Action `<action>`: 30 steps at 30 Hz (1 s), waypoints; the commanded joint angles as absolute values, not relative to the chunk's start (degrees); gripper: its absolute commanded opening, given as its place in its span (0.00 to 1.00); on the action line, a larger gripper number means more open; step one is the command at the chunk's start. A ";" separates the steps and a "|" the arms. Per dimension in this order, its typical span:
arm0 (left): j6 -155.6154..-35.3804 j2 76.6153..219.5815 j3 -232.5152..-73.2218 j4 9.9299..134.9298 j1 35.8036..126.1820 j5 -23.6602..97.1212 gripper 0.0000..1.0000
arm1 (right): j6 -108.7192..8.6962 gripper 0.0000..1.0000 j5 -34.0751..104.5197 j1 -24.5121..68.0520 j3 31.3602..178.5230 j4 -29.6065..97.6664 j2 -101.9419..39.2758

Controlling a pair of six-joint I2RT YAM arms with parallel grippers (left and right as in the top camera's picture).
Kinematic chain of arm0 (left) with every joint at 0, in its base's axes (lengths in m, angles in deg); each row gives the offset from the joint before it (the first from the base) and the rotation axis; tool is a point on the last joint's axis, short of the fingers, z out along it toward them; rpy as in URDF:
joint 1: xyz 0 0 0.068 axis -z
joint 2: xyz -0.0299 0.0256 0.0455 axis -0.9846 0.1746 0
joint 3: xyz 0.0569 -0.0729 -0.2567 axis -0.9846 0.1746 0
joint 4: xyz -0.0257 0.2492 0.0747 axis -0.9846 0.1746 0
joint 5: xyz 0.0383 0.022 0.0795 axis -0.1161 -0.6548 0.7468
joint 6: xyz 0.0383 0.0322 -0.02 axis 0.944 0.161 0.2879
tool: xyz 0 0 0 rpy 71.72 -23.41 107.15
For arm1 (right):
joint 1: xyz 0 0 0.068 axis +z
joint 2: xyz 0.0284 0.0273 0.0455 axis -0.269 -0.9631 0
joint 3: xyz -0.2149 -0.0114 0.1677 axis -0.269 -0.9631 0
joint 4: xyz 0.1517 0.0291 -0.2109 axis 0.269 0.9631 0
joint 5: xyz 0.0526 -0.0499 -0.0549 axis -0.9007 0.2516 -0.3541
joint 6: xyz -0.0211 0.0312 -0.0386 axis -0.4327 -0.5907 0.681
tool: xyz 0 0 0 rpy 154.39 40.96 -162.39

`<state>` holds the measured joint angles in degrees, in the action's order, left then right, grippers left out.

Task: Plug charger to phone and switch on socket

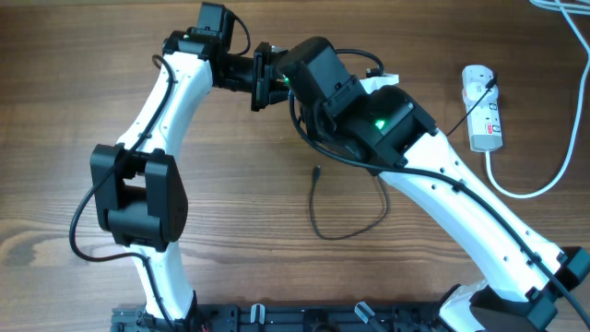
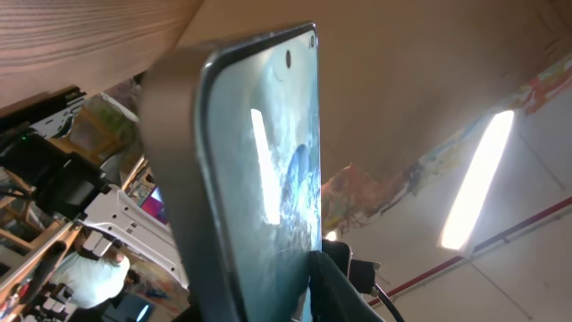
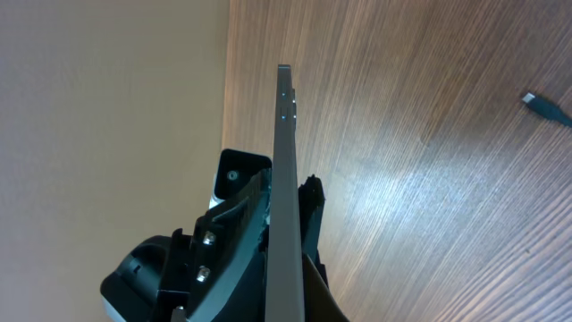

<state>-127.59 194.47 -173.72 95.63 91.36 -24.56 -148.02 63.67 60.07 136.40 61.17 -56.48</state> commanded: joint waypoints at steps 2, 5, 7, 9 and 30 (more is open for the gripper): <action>-127.68 192.48 -174.57 95.43 91.45 -26.00 0.18 | -148.83 0.05 62.64 60.12 136.47 61.21 -56.79; -127.68 192.48 -174.57 95.43 91.45 -26.00 0.07 | -148.78 0.08 62.64 60.12 136.47 60.66 -56.79; -127.68 192.48 -174.57 95.43 91.45 -26.00 0.04 | -148.80 0.09 62.64 60.12 136.47 60.27 -56.79; -127.66 192.48 -174.57 95.43 91.45 -26.00 0.04 | -148.80 0.09 62.64 60.12 136.47 60.18 -56.79; -127.00 192.48 -174.57 95.39 91.28 -19.81 0.04 | -135.38 0.91 65.75 59.18 136.47 60.99 -54.21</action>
<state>-128.58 194.29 -173.72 95.59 91.25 -21.78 -144.30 63.32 60.03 136.40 60.40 -56.44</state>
